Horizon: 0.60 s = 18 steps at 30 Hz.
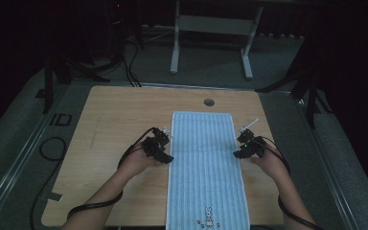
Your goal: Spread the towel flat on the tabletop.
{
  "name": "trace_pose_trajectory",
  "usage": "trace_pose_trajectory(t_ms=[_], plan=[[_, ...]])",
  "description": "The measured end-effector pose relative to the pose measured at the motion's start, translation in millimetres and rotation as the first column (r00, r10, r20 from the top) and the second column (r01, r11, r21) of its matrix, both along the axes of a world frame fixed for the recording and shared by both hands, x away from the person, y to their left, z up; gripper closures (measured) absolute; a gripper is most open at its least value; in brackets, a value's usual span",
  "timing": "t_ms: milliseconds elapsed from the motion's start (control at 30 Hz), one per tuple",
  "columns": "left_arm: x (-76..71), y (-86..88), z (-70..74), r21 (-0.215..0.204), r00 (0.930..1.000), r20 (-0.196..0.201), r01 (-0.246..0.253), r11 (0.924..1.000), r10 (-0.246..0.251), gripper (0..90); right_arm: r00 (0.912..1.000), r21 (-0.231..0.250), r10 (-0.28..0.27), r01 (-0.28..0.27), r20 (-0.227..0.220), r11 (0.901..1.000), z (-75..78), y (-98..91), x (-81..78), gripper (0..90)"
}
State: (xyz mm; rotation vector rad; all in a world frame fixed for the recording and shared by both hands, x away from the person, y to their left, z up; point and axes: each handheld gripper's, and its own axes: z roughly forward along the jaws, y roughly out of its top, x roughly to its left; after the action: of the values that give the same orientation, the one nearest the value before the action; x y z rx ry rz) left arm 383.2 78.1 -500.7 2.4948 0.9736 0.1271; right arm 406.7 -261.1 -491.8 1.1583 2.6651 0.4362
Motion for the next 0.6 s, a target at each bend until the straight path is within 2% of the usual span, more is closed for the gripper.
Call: trace_pose_trajectory(t_ms=[67, 100, 167, 200, 267, 300, 333, 467, 533, 600], plan=[[4.9, -1.1, -1.1, -0.002, 0.9999, 0.002, -0.013, 0.9999, 0.013, 43.6, 0.9992, 0.001, -0.04, 0.04, 0.0, 0.9992, -2.3, 0.4, 11.2, 54.0], [15.7, -4.2, -3.7, 0.004, 0.9991, -0.001, -0.043, 0.9991, 0.043, 42.1, 0.9986, 0.001, -0.053, 0.053, -0.002, 0.9986, -3.4, 1.3, 17.9, 53.6], [26.0, -8.4, -6.7, 0.018, 0.9984, 0.007, -0.056, 0.9983, 0.055, 42.1, 0.9967, 0.003, -0.081, 0.081, -0.007, 0.9967, -4.5, 3.2, 27.2, 53.1], [31.0, -10.5, -8.4, 0.011, 0.9976, 0.001, -0.069, 0.9976, 0.069, 42.1, 0.9957, 0.005, -0.092, 0.092, -0.008, 0.9958, -5.2, 4.2, 32.6, 52.7], [35.7, -12.4, -9.9, 0.015, 0.9975, 0.006, -0.071, 0.9974, 0.071, 42.1, 0.9945, 0.007, -0.104, 0.104, -0.012, 0.9946, -6.0, 5.0, 37.8, 52.6], [42.6, -15.6, -12.9, 0.028, 0.9966, 0.02, -0.08, 0.9964, 0.08, 42.1, 0.9933, 0.006, -0.115, 0.115, -0.012, 0.9933, -6.6, 5.6, 42.9, 52.5], [46.7, -16.6, -14.7, 0.021, 0.9965, 0.011, -0.083, 0.9963, 0.083, 42.1, 0.9908, 0.01, -0.135, 0.135, -0.014, 0.9908, -7.9, 6.1, 51.2, 52.4], [58.4, -19.7, -18.7, 0.023, 0.9951, 0.003, -0.099, 0.9948, 0.099, 42.1, 0.9836, 0.017, -0.176, 0.177, -0.039, 0.9841, -10.2, 5.2, 68.2, 52.4], [63.1, -20.9, -20.1, 0.024, 0.9938, 0.017, -0.11, 0.9936, 0.109, 42.2, 0.9795, 0.013, -0.198, 0.199, -0.037, 0.98, -10.8, 5.2, 75.3, 52.4], [66.4, -21.1, -22.1, 0.029, 0.991, 0.038, -0.13, 0.9911, 0.129, 43.9, 0.9759, 0.022, -0.211, 0.212, -0.057, 0.977, -12.8, 5.2, 80.7, 52.6]])
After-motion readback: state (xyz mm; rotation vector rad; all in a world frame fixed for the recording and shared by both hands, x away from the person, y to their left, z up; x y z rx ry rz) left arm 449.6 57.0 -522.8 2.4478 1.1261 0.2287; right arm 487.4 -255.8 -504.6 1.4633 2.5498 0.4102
